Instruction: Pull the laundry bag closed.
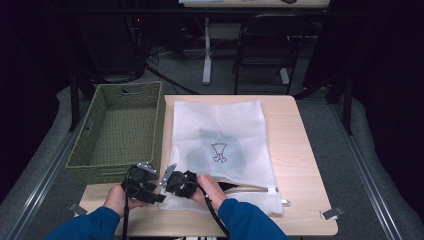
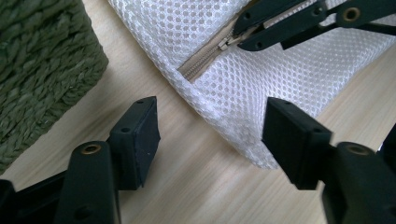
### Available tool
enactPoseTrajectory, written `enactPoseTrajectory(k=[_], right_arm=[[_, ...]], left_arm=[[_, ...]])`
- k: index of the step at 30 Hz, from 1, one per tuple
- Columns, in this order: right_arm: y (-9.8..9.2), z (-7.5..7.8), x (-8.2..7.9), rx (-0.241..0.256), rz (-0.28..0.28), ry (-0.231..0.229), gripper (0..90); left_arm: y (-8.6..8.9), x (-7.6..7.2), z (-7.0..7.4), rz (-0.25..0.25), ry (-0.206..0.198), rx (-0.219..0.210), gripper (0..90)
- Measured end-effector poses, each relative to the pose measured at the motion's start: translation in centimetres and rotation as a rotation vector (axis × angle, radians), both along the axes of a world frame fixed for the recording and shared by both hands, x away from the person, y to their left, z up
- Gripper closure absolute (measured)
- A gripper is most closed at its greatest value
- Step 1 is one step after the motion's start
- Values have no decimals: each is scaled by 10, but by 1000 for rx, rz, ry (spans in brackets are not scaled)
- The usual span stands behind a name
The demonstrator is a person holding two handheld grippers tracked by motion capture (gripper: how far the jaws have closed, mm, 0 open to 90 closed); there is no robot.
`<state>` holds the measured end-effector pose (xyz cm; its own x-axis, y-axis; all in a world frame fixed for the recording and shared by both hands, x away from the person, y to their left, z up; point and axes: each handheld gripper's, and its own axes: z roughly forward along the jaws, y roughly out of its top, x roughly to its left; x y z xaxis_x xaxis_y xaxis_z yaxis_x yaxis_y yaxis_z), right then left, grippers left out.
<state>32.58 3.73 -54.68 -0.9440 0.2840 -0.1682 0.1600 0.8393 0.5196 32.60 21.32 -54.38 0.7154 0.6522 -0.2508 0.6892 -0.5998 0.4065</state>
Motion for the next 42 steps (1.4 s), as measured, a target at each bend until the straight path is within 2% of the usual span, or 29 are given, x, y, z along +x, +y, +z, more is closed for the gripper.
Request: enactPoseTrajectory(k=[2, 3, 4, 5, 7, 8, 11, 13, 16, 17, 18, 19, 21, 22, 23, 27, 34, 37, 42], right_arm=[[-3, 5, -1, 18, -5, -4, 874], [-4, 6, -2, 22, -8, -7, 874], [-4, 6, -2, 22, -8, -7, 874], [-5, 9, -3, 33, -8, -11, 874], [-5, 10, -3, 37, -7, -16, 874], [-6, 12, -4, 38, -7, -22, 874], [-7, 13, -5, 39, -9, -26, 874], [-8, 15, -6, 49, -13, -28, 874], [-9, 17, -7, 48, -14, -33, 874], [-10, 17, -7, 54, -13, -31, 874], [-11, 18, -7, 57, -17, -36, 874], [-13, 20, -7, 57, -18, -32, 874], [-14, 21, -7, 59, -25, -37, 874], [-14, 21, -7, 59, -25, -37, 874], [-16, 23, -8, 58, -32, -43, 875], [-20, 27, -9, 57, -57, -35, 876], [-22, 31, -12, 28, -91, -26, 877], [-25, 33, -12, 32, -107, -10, 877], [-29, 33, -11, 15, -136, 2, 878]], left_arm=[[1, 2, 0, 8, -6, -33, 425], [2, 3, 0, 15, 0, -51, 432], [2, 3, 0, 15, 0, -51, 445], [3, 5, -2, 25, 12, -80, 452], [2, 5, -2, 33, 13, -92, 470], [3, 7, -2, 32, 19, -117, 495], [1, 7, -2, 41, 20, -132, 511], [-1, 7, -2, 33, 13, -126, 541], [-2, 5, -1, 37, -5, -127, 632], [-2, 5, 0, 42, -17, -133, 632], [-2, 5, 0, 40, -20, -133, 662], [-3, 3, 1, 33, -38, -133, 737], [-5, 2, 3, 26, -63, -130, 789], [-5, 2, 3, 26, -63, -130, 809], [-7, 0, 6, 21, -89, -130, 819], [-9, -1, 9, 19, -104, -139, 835], [-12, -3, 12, 11, -113, -149, 841], [-13, -4, 13, 2, -120, -154, 842], [-10, -3, 14, 12, -124, -161, 844]])
